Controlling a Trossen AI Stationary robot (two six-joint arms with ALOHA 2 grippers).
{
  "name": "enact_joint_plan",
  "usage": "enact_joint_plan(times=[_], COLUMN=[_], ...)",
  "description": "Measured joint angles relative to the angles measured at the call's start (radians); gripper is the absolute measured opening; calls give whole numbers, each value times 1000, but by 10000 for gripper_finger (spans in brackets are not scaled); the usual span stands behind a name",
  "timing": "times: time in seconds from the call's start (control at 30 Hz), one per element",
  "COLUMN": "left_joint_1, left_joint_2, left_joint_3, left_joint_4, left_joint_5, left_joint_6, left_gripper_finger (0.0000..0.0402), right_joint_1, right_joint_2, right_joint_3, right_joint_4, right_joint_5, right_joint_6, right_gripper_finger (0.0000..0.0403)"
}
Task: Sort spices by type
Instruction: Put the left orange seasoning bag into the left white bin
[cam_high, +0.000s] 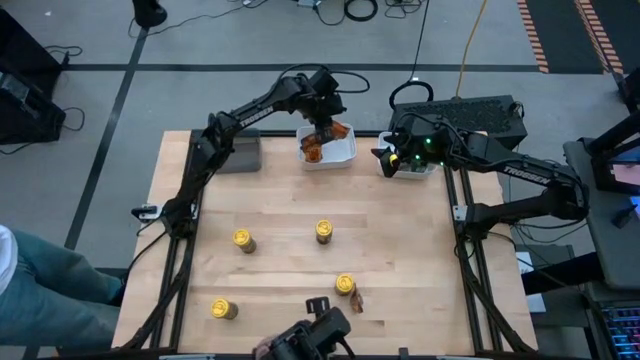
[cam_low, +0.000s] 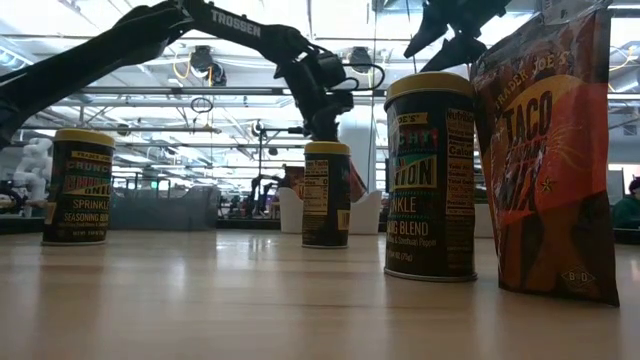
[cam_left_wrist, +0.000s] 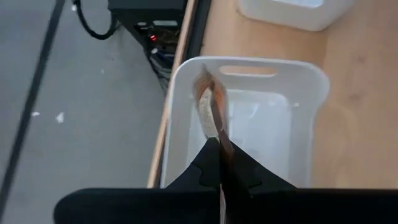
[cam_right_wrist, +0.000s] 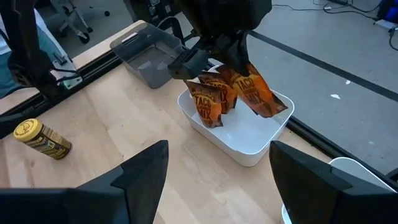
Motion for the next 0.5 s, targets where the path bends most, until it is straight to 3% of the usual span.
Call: enact_joint_plan(times=[0.5], left_joint_1=[0], left_joint_2=[23], left_joint_3=[-1], left_joint_4=[-61], left_joint_5=[-45], left_joint_6=[28], left_gripper_finger=[0], right_joint_1=[0], right_joint_2=[0], right_joint_3=[0], right_joint_4=[-1], right_joint_5=[-3], right_joint_6=[3], right_gripper_finger=[263])
